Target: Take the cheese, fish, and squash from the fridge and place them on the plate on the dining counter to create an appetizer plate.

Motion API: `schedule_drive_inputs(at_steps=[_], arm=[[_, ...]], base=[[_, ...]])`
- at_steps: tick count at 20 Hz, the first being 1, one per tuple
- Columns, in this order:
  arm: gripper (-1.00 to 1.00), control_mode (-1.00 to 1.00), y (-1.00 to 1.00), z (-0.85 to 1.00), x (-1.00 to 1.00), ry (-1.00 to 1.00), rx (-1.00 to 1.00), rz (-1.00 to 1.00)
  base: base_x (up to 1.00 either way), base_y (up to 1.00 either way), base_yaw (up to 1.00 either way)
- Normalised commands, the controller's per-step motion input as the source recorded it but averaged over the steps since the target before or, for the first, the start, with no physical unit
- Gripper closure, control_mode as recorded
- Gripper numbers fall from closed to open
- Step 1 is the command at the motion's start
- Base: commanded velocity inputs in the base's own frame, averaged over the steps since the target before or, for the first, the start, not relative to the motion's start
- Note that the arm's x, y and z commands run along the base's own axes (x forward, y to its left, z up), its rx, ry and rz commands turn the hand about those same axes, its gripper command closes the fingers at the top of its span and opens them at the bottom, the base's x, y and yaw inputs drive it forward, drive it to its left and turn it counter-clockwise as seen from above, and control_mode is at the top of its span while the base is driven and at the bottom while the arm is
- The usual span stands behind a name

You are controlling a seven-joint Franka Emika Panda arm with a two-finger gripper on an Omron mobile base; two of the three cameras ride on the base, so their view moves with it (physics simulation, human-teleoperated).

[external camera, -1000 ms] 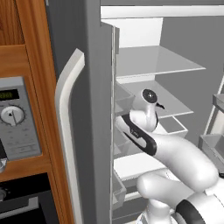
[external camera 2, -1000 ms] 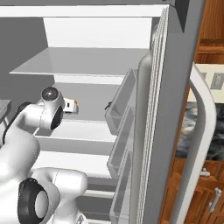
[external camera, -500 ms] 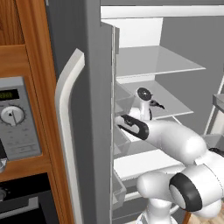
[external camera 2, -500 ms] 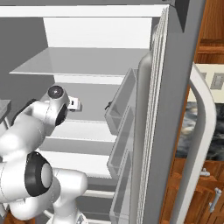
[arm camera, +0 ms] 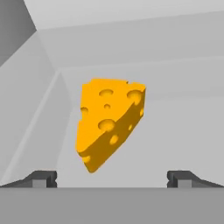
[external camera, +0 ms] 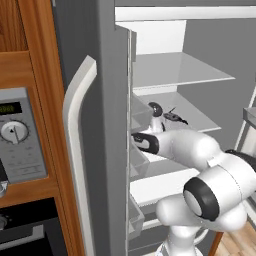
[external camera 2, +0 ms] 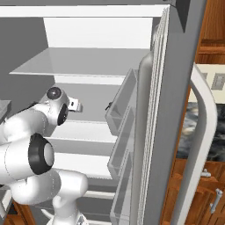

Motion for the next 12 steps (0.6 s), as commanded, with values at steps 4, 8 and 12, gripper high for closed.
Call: schedule_drive_inputs(at_steps=[4, 8, 12], arm=[[-1.0, -1.0, 0.1, -0.01, 0.37, 0.02, 0.0, -0.09], [-1.0, -1.0, 0.01, -0.15, 0.32, 0.0, 0.0, -0.09], [-1.0, -1.0, 0.0, -0.26, 0.35, 0.01, 0.0, -0.08]], base=[[0.0, 0.0, 0.0], [0.0, 0.0, 0.0], [0.0, 0.0, 0.0]])
